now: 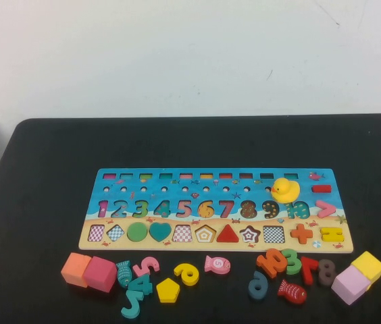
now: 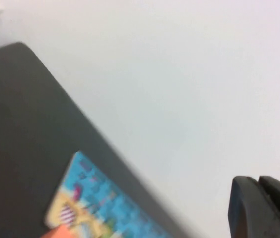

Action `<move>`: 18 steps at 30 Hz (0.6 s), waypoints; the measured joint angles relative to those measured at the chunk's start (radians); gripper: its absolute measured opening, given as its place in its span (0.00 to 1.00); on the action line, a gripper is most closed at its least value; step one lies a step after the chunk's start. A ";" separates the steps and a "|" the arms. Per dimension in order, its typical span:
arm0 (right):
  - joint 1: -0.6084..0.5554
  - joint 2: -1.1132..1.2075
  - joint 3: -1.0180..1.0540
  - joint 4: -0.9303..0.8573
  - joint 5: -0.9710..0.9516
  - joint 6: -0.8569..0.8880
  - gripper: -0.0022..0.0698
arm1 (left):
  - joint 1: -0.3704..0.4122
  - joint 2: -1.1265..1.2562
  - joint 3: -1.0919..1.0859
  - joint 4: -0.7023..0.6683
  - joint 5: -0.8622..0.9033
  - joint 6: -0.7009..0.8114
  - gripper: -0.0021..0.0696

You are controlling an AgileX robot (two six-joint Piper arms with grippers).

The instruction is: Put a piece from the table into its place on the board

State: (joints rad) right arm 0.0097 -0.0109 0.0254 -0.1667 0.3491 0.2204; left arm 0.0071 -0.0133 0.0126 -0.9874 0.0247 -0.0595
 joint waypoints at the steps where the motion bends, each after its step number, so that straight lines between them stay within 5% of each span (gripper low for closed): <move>1: 0.000 0.000 0.000 0.000 0.000 0.000 0.06 | -0.007 0.000 -0.020 0.037 0.045 0.059 0.03; 6: 0.000 0.000 0.000 0.000 0.000 0.000 0.06 | -0.039 0.145 -0.313 0.229 0.442 0.370 0.03; 12: 0.000 0.000 0.000 0.000 0.000 0.000 0.06 | -0.044 0.480 -0.628 0.290 0.930 0.780 0.03; 18: 0.000 0.000 0.000 0.000 0.000 0.000 0.06 | -0.048 0.778 -0.877 0.304 1.092 1.091 0.03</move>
State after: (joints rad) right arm 0.0097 -0.0109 0.0254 -0.1667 0.3491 0.2204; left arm -0.0408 0.7646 -0.8640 -0.6829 1.1168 1.0316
